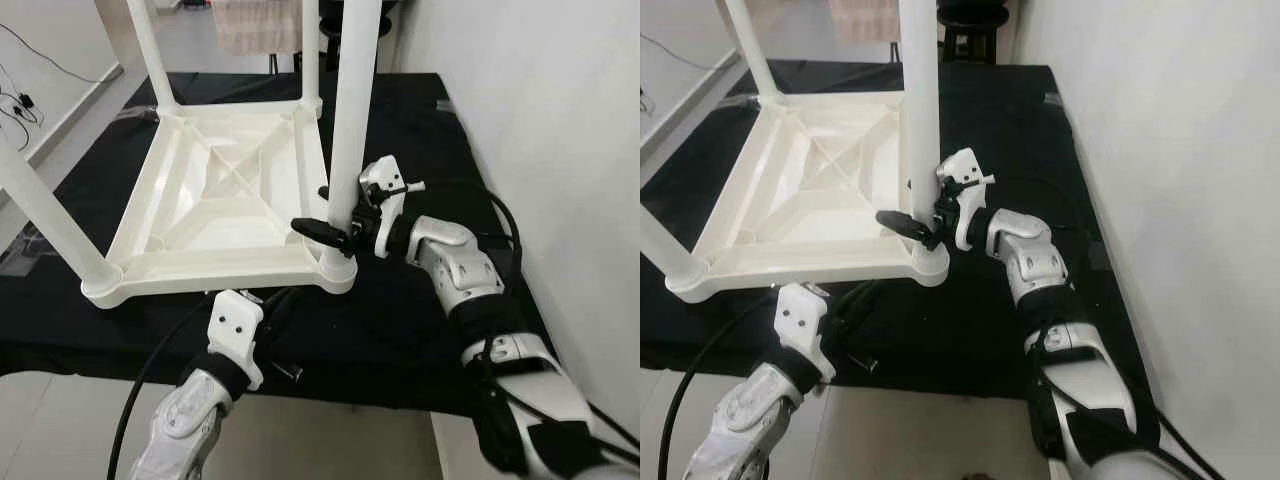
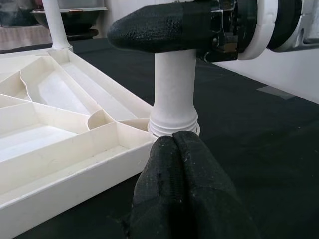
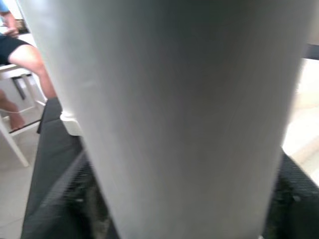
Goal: Building children table
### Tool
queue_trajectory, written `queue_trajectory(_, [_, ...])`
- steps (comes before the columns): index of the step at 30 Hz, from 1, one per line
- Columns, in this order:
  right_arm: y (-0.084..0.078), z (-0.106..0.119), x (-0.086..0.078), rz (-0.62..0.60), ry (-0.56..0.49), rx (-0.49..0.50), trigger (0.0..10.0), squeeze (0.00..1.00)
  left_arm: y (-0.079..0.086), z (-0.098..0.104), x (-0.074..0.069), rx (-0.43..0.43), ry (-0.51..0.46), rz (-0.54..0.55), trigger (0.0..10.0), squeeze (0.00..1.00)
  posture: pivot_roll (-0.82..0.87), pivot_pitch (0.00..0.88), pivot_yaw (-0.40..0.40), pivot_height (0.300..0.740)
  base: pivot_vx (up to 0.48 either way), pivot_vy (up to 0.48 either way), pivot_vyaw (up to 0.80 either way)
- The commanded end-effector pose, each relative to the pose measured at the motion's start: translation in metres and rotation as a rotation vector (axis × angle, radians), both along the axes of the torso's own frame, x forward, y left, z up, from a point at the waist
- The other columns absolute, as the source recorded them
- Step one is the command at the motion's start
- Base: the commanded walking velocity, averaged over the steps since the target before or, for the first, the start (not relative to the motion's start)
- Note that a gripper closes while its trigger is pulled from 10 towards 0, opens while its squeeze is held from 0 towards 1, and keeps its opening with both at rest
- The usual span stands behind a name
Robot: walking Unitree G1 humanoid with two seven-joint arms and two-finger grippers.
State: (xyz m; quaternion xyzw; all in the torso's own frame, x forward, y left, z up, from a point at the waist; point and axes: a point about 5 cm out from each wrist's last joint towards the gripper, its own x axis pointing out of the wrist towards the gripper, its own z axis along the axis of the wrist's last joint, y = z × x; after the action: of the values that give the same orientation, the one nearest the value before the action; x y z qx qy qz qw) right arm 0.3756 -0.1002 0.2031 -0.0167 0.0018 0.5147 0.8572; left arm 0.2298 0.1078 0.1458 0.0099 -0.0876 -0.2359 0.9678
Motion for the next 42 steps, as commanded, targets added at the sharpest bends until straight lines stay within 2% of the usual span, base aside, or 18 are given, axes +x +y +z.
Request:
queue_trajectory(1, [0.009,-0.002,-0.001,0.053,0.012,0.008,0.0,0.0,0.0,-0.005,-0.001,0.005,0.018,0.0,10.0,0.0,0.11,0.106,-0.023,0.74,0.0,0.0,0.0])
queue_trajectory(10, [0.001,-0.005,0.0,0.064,0.006,0.004,0.0,0.0,-0.001,-0.004,-0.002,0.003,0.018,-0.001,10.0,0.0,0.1,0.111,-0.026,0.74,0.0,0.0,0.0])
queue_trajectory(15, [-0.015,-0.014,0.002,-0.1,-0.018,-0.019,0.0,0.0,0.0,-0.004,-0.002,0.001,0.017,0.002,10.0,0.0,0.09,0.118,-0.029,0.74,0.0,0.0,0.0])
queue_trajectory(18, [-0.024,-0.034,0.001,-0.376,0.014,-0.016,0.0,0.0,0.001,-0.004,-0.002,0.001,0.017,0.003,10.0,0.0,0.08,0.12,-0.024,0.74,0.0,0.0,0.0])
queue_trajectory(19, [-0.024,-0.034,0.001,-0.376,0.014,-0.016,0.0,0.0,0.001,-0.004,-0.002,0.001,0.017,0.003,10.0,0.0,0.08,0.12,-0.024,0.74,0.0,0.0,0.0])
queue_trajectory(20, [-0.026,-0.038,0.0,-0.458,0.021,-0.016,0.0,0.0,0.002,-0.003,-0.002,0.001,0.017,0.003,10.0,0.0,0.08,0.121,-0.023,0.74,0.0,0.0,0.0])
queue_trajectory(21, [-0.033,-0.04,0.0,-0.7,-0.001,0.024,0.0,0.0,0.002,-0.003,-0.002,0.001,0.017,0.003,10.0,0.0,0.08,0.127,-0.016,0.74,0.0,0.0,0.0])
queue_trajectory(22, [-0.041,-0.042,-0.003,-0.877,-0.013,0.054,0.0,0.0,0.003,-0.003,-0.002,0.002,0.017,0.002,10.0,0.0,0.08,0.127,-0.016,0.74,0.0,0.0,0.0])
queue_trajectory(25, [-0.012,-0.055,-0.029,-0.739,0.007,0.041,0.0,0.0,0.005,-0.003,-0.001,0.005,0.019,0.001,10.0,0.0,0.08,0.124,0.002,0.74,0.0,0.0,0.0])
queue_trajectory(32, [-0.018,-0.055,-0.021,-0.771,0.02,0.046,0.0,0.0,0.005,-0.003,-0.001,0.006,0.021,0.003,10.0,0.0,0.09,0.127,-0.005,0.74,0.0,0.0,0.0])
queue_trajectory(33, [-0.018,-0.049,-0.016,-0.776,0.008,0.053,6.7,0.0,0.005,-0.003,-0.001,0.007,0.021,0.006,10.0,0.0,0.09,0.127,-0.005,0.74,0.0,0.0,0.0])
queue_trajectory(35, [-0.018,-0.044,-0.013,-0.786,-0.001,0.058,6.7,0.0,0.006,-0.003,-0.001,0.008,0.02,0.008,10.0,0.0,0.09,0.127,-0.005,0.74,0.0,0.0,0.0])
queue_trajectory(36, [-0.016,-0.04,-0.011,-0.764,-0.002,0.076,10.0,0.0,0.006,-0.003,-0.001,0.009,0.02,0.009,10.0,0.0,0.09,0.126,-0.005,0.74,0.0,0.0,0.0])
queue_trajectory(37, [-0.011,-0.034,-0.011,-0.734,-0.013,0.091,10.0,0.95,0.006,-0.003,-0.001,0.009,0.021,0.006,10.0,0.0,0.1,0.126,-0.005,0.74,0.0,0.0,0.0])
queue_trajectory(39, [-0.008,-0.03,-0.012,-0.712,-0.02,0.101,10.0,0.95,0.005,-0.003,-0.001,0.009,0.022,0.004,10.0,0.0,0.1,0.126,-0.005,0.74,0.0,0.0,0.0])
queue_trajectory(40, [-0.002,-0.025,-0.012,-0.648,-0.023,0.118,10.0,1.0,0.005,-0.003,-0.001,0.009,0.022,0.002,10.0,0.0,0.09,0.123,-0.005,0.74,0.0,0.0,0.0])
queue_trajectory(41, [-0.002,-0.025,-0.012,-0.648,-0.023,0.118,10.0,1.0,0.005,-0.003,-0.001,0.009,0.022,0.002,10.0,0.0,0.09,0.123,-0.005,0.74,0.0,0.0,0.0])
queue_trajectory(42, [0.003,-0.018,-0.012,-0.562,-0.033,0.134,10.0,1.0,0.004,-0.003,-0.001,0.009,0.022,0.001,10.0,0.0,0.1,0.122,-0.006,0.74,0.0,0.0,0.0])
